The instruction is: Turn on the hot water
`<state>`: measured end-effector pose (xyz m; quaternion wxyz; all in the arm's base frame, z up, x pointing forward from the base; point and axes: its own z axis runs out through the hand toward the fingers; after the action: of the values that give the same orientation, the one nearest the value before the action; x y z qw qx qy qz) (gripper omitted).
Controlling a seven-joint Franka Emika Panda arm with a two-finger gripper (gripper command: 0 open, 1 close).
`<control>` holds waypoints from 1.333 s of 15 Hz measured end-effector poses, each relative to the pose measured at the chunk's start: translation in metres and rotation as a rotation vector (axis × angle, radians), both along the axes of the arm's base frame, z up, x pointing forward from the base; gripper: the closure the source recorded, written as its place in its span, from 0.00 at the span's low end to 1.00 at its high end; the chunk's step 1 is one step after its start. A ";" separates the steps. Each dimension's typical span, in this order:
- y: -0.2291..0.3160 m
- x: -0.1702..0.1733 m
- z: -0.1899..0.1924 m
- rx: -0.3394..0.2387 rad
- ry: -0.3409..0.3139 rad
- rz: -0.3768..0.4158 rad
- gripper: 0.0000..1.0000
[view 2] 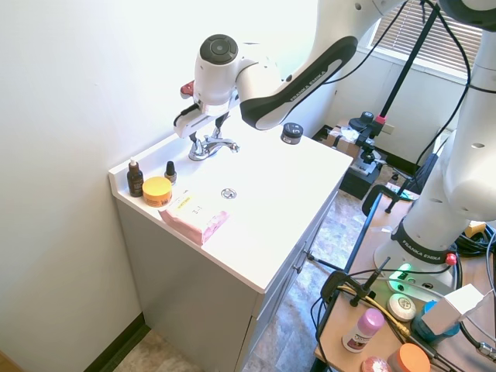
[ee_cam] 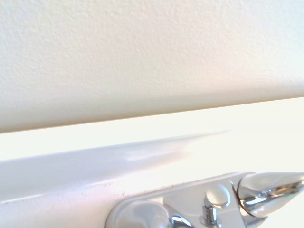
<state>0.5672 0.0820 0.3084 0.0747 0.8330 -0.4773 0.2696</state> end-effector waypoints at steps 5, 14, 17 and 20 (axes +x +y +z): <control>-0.014 -0.030 0.002 -0.005 0.043 0.002 0.00; 0.019 -0.020 0.010 -0.035 -0.006 0.081 0.00; 0.028 -0.007 -0.008 -0.024 0.015 0.083 0.00; 0.018 -0.005 -0.013 -0.035 0.030 0.059 0.00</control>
<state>0.5624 0.0999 0.2949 0.0886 0.8491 -0.4467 0.2676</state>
